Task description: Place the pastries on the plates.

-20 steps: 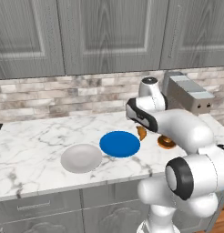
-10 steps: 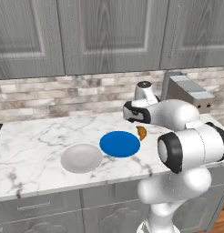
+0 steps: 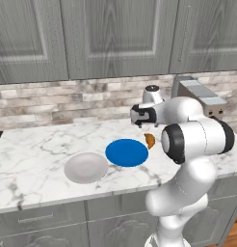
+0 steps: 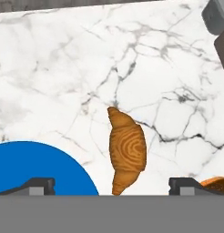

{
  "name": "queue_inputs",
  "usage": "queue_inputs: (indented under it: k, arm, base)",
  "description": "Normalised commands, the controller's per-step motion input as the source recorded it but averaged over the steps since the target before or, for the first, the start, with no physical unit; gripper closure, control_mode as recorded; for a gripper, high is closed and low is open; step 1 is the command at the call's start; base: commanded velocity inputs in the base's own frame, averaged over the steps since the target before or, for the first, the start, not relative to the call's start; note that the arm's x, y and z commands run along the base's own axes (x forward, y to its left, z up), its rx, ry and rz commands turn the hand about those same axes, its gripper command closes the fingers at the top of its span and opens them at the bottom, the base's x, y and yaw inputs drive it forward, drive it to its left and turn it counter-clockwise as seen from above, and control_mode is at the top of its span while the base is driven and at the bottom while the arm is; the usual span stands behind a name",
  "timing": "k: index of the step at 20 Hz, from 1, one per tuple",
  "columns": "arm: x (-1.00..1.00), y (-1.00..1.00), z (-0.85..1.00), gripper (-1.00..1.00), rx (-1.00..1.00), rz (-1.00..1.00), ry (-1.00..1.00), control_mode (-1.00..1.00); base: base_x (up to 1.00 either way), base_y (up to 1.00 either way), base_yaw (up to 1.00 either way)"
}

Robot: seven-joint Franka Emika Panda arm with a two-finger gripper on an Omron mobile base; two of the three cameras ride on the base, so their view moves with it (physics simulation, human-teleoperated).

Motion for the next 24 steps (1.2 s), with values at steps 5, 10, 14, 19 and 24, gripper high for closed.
queue_inputs:
  k: [5, 10, 14, 19, 24]
  arm:
    - [0.19, -0.24, -0.29, -1.0, 0.01, -0.03, 0.08, -1.0]
    - [0.15, -0.15, -0.3, -1.0, 0.0, -0.03, 0.03, -1.0]
    - [0.11, -0.04, -0.26, -1.0, 0.01, 0.0, 0.04, -1.0]
    - [0.0, 0.0, -0.31, -1.0, 0.0, 0.0, 0.1, -1.0]
    - [0.0, -0.01, -0.16, -1.0, 0.0, 0.0, 0.05, -1.0]
  base:
    - [0.0, 0.0, 0.0]
    - [0.0, 0.0, 0.0]
    - [0.0, 0.0, 0.0]
    - [0.0, 0.0, 0.0]
    - [0.0, 0.0, 0.0]
